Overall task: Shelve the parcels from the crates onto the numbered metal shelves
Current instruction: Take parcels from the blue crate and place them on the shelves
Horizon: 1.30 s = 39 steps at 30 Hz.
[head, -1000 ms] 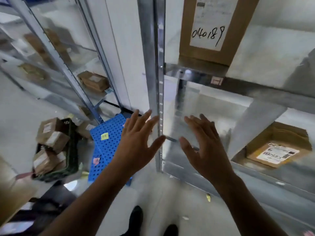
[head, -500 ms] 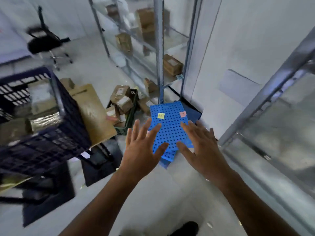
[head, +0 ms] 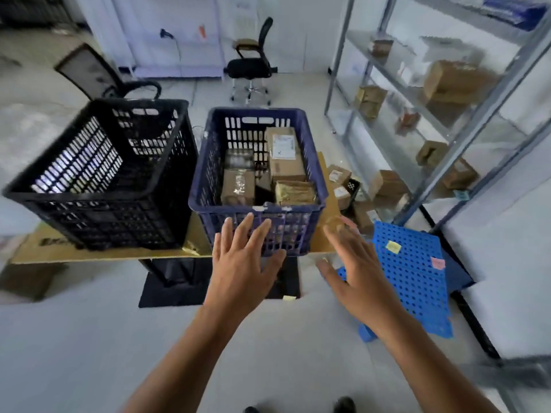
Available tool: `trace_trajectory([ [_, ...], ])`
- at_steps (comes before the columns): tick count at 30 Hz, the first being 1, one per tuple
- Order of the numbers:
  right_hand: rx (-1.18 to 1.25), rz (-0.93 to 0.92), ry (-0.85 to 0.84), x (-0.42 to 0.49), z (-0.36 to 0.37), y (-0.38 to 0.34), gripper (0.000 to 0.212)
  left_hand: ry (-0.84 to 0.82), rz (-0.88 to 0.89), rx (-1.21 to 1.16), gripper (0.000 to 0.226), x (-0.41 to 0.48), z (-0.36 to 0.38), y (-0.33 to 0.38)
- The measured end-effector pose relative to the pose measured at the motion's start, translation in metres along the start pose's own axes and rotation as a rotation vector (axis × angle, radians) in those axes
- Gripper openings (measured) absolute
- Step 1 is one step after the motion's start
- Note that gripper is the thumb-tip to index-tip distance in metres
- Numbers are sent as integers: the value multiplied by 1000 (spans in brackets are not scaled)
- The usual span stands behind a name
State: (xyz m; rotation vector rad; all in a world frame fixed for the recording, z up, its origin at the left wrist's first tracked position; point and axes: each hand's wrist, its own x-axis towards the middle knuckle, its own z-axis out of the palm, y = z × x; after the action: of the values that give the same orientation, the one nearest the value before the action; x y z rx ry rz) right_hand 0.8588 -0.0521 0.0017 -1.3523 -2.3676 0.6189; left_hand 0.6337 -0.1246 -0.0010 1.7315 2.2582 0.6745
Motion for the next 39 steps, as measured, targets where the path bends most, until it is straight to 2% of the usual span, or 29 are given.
trace_trajectory([
  [5,-4,-59,-27,56,25,-22,71,63,-74,-17,72,34,-11,-46],
  [8,-36,-86,-16,100,33,-19,75,57,-99,-27,72,66,-10,-62],
  [11,-39,-85,8,153,38,-7,67,34,-108,-29,71,112,-10,-74],
  [18,-9,-2,-3,270,32,30,71,-79,-113,-69,69,232,3,-74],
  [23,-177,40,-21,331,35,64,72,-209,-114,-85,81,312,40,-63],
  [30,-307,108,-151,380,53,86,73,-393,-322,-375,88,392,84,-54],
  [33,-343,110,-130,383,65,90,73,-474,-439,-454,94,416,100,-59],
  [36,-378,115,-88,381,68,91,72,-519,-545,-672,82,423,112,-60],
  [39,-392,133,-75,381,67,88,69,-515,-543,-794,90,420,124,-55],
])
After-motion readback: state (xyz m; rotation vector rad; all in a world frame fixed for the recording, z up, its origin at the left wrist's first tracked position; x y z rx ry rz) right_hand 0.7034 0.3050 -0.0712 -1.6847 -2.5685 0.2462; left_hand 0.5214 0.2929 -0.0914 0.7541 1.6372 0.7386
